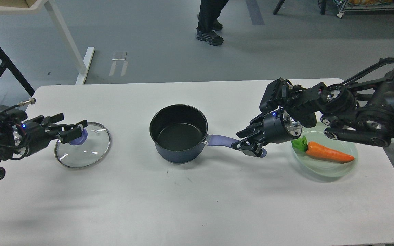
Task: Open pot lid
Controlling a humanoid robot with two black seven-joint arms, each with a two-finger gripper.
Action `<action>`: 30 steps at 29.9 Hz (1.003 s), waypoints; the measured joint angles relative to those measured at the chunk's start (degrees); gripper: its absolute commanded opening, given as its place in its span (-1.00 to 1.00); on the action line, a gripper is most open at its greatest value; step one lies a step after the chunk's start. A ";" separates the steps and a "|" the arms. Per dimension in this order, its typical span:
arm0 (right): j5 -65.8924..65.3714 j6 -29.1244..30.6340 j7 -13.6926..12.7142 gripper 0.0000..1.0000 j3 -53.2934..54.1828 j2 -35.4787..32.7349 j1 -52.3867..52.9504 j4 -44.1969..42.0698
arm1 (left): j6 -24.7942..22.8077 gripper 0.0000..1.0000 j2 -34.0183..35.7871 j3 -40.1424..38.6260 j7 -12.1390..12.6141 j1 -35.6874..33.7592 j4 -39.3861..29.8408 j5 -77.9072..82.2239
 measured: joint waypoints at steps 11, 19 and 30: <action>7.67 -2.77 0.04 0.96 14.16 -9.81 -4.43 0.03 | -7.47 0.99 -0.19 -0.29 -0.03 -6.97 0.16 -23.13; 15.35 -5.25 -0.08 0.98 37.75 -20.03 -16.22 -0.64 | -10.90 0.99 -3.92 -4.01 0.59 -8.45 0.76 -43.14; 43.70 -8.60 -0.11 0.99 50.33 -25.83 -28.51 -1.34 | -12.51 0.99 -15.10 -11.11 0.73 -8.32 8.70 -69.96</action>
